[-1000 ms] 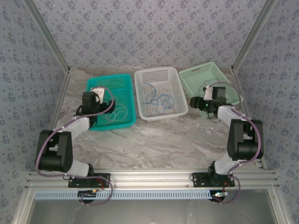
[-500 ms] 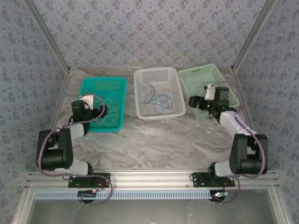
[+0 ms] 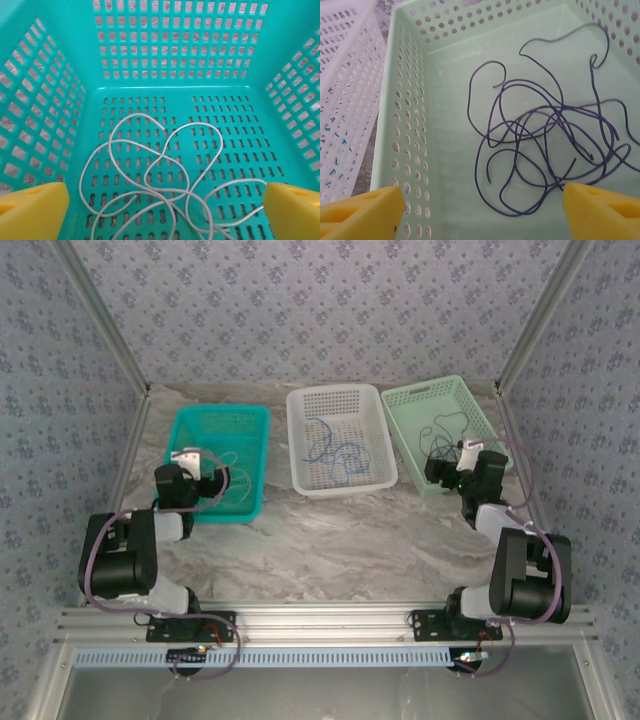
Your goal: Untangle the cables
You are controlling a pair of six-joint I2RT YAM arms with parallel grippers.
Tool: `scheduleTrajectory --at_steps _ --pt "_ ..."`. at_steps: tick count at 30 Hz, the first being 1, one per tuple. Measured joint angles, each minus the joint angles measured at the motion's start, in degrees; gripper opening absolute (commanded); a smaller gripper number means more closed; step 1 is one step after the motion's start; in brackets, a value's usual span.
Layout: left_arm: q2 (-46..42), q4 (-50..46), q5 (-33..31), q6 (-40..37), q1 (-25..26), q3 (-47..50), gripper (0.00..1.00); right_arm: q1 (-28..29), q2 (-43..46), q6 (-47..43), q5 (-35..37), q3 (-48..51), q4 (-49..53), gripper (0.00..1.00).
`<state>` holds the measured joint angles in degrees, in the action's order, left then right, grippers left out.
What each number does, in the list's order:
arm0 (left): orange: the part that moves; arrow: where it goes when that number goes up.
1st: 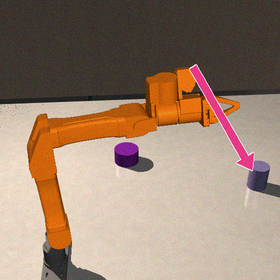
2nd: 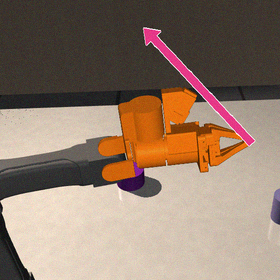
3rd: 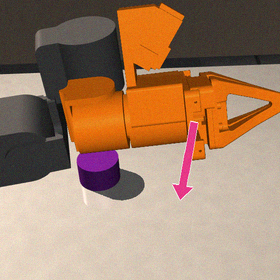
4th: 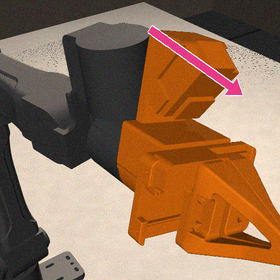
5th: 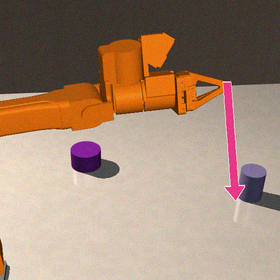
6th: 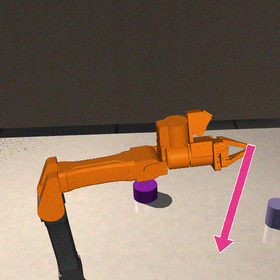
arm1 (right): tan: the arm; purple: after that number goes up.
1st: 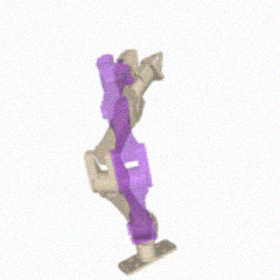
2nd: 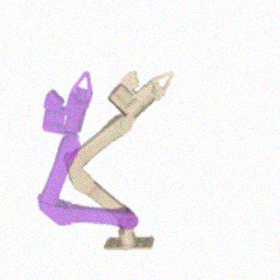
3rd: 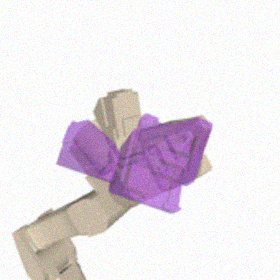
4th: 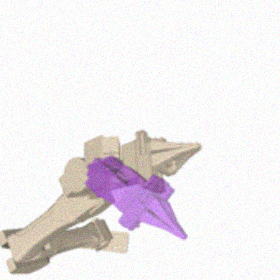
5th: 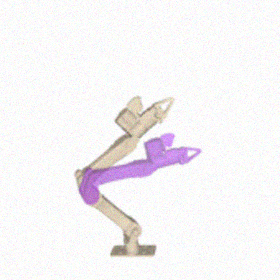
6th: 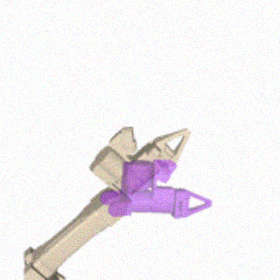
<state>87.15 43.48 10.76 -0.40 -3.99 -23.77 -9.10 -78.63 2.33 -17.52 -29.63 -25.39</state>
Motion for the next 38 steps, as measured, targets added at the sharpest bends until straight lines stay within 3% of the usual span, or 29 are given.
scheduleTrajectory --at_steps 4,12,38 --pt "0.7 1.6 -1.4 0.0 0.5 0.7 0.99 1.7 -0.5 -0.5 3.7 1.9 -4.8 0.86" --pt "0.7 2.6 -2.7 0.3 0.7 0.7 1.00 6.6 -6.6 -3.4 13.7 4.7 -18.7 1.00" --pt "0.7 2.6 -10.5 1.1 2.9 0.7 1.00 7.0 -7.3 -3.5 16.3 6.1 -22.8 1.00"
